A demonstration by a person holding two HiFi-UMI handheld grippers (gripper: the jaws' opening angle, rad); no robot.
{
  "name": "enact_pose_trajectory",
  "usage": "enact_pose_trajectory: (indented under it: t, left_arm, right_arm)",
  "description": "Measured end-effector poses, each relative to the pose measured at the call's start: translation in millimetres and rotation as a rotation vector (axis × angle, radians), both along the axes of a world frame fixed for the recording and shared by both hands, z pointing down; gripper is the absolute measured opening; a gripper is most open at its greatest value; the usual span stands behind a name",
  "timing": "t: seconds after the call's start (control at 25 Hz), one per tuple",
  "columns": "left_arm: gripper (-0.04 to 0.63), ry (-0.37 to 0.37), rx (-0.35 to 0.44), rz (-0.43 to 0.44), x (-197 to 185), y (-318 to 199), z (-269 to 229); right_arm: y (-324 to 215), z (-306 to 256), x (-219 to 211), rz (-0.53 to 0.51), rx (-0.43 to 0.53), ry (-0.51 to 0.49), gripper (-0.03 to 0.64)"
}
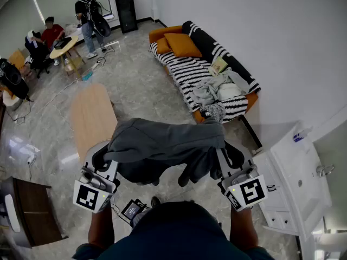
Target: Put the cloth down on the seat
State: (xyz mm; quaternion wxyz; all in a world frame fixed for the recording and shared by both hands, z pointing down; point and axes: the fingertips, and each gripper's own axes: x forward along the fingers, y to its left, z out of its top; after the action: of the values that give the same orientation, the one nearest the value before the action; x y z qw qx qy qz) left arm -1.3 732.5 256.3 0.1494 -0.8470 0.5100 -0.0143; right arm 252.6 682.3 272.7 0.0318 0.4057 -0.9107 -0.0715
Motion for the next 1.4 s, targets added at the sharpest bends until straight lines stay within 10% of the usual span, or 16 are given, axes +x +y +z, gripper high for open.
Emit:
enact_pose_trajectory:
  t: [1.4]
  left_arm:
    - [0.054,0.068,-0.02,0.092,-69.0,2.2,23.9]
  right_arm:
    - [19.6,11.8,-74.8,0.038,-0.034,0.012,0.041]
